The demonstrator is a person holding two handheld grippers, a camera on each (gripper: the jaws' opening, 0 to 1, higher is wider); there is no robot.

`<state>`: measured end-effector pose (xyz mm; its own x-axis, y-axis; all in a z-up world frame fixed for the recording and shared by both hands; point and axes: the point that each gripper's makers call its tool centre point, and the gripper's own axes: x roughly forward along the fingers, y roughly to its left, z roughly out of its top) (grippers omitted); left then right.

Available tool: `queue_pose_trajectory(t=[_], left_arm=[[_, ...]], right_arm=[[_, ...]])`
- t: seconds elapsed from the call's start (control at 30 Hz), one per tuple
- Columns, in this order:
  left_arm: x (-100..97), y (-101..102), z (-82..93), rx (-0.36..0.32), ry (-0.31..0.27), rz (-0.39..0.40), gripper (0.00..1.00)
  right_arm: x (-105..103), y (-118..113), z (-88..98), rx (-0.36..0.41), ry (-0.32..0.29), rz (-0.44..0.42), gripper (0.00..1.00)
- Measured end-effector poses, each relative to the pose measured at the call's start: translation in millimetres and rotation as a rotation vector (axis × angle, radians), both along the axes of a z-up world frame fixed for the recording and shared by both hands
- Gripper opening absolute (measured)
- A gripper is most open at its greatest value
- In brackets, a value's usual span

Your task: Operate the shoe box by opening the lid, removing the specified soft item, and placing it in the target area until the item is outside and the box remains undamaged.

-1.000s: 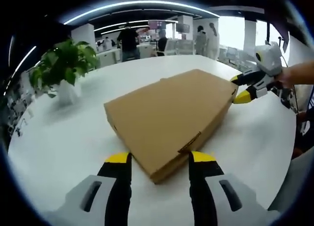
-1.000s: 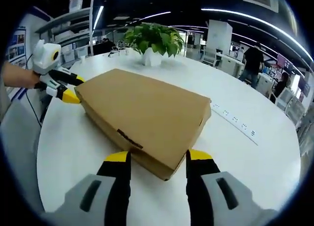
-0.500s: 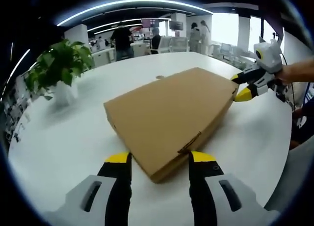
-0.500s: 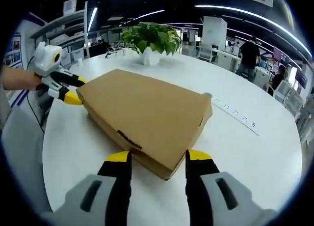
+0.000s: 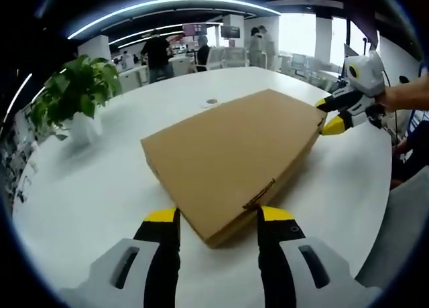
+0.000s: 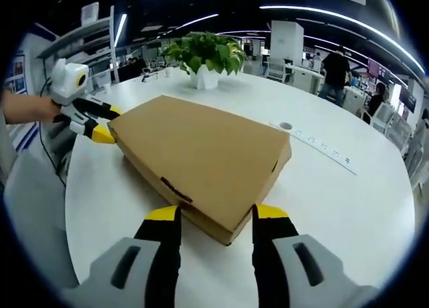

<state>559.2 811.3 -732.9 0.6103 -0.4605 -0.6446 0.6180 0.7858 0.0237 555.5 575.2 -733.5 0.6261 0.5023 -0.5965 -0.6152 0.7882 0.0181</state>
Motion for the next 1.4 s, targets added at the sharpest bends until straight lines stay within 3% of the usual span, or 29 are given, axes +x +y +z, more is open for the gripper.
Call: queue_pose_trajectory(t=[0.77,1.4], left_arm=[[-15.4,30,0.2,0.019,0.019,-0.137,0.43],[-43.1,57,0.9,0.049,0.038,-0.211,0.42]], right_arm=[[-47,29,2.2,0.034,-0.014,-0.064,0.34],[-87,58,4.4,0.064,-0.011,-0.092,0.33]])
